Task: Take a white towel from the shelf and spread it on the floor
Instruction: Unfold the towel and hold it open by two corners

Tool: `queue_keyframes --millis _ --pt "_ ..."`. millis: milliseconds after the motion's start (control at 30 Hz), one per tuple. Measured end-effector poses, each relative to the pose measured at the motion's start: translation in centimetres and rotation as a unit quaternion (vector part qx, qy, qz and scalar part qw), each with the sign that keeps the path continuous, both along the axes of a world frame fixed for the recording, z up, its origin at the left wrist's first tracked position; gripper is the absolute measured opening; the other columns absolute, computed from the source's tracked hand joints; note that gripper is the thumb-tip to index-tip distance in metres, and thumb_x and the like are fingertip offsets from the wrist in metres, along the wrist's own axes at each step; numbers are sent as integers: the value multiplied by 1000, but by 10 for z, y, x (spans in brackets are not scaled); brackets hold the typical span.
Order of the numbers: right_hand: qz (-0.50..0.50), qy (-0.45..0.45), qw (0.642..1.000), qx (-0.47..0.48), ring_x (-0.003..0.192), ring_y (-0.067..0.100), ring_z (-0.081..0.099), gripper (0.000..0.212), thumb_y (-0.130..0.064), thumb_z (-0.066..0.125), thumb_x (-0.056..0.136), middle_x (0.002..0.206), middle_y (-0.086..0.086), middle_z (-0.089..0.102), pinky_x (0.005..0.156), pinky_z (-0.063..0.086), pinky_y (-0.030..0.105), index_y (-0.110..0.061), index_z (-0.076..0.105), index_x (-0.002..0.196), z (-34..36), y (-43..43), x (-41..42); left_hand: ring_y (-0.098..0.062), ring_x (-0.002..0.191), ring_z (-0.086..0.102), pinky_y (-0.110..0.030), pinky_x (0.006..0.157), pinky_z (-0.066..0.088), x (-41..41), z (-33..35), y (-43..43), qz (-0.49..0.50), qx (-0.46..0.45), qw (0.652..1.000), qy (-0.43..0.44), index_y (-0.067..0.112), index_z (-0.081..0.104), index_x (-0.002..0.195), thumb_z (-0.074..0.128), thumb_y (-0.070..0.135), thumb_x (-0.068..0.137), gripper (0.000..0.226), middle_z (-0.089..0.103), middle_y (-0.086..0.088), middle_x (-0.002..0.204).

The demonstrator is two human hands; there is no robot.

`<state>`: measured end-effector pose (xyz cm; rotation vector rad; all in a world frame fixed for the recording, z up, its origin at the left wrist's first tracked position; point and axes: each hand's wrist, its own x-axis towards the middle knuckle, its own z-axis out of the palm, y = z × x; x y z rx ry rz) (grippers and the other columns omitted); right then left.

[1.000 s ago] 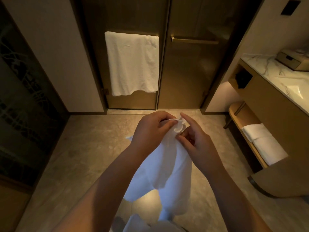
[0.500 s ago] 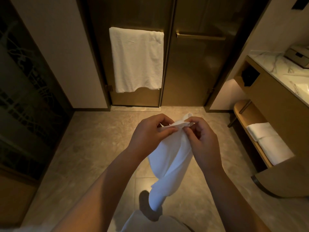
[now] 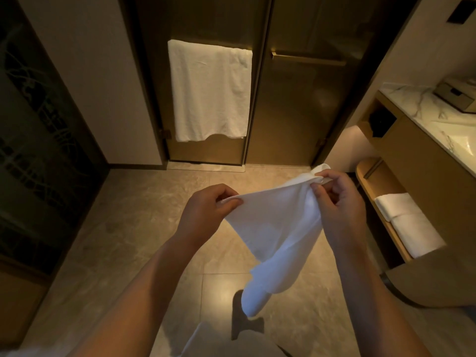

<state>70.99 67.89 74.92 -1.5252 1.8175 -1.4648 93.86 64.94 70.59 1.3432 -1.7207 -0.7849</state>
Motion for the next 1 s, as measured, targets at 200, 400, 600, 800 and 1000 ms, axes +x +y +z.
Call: queue_keyframes --millis 200,400,600,800,1000 --pt "-13 -16 1000 8 79 -5 60 21 -30 57 92 86 -26 61 65 53 24 -50 56 98 1 0 -8 -2 70 60 -12 60 45 -2 8 -4 47 -9 995 82 27 67 79 64 27 87 9 65 15 74" --pt "-3 -4 1000 28 75 4 63 27 -29 62 91 81 -24 60 60 54 20 -47 50 107 -4 0 -3 -1 70 57 -24 58 48 -18 25 -7 50 -53 995 72 34 57 82 56 37 91 9 61 20 79" --pt "31 95 995 0 84 -16 54 19 -26 64 89 79 -27 53 54 43 3 -33 49 99 -9 0 5 16 82 53 -3 69 41 -38 30 -3 -27 -72 997 -15 46 53 109 57 39 89 22 56 30 77" --pt "117 126 985 -20 85 -11 56 19 -20 63 89 80 -27 54 68 42 0 -32 50 97 -13 -1 21 24 81 45 0 71 33 -44 32 0 -93 -68 990 -76 38 53 128 56 33 92 37 50 23 79" --pt "171 124 977 -39 81 -4 58 17 -16 61 90 78 -21 56 67 45 7 -28 51 96 -13 6 29 5 99 53 -4 80 34 -35 33 -1 -135 -16 986 -98 32 59 125 56 30 92 33 66 11 115"
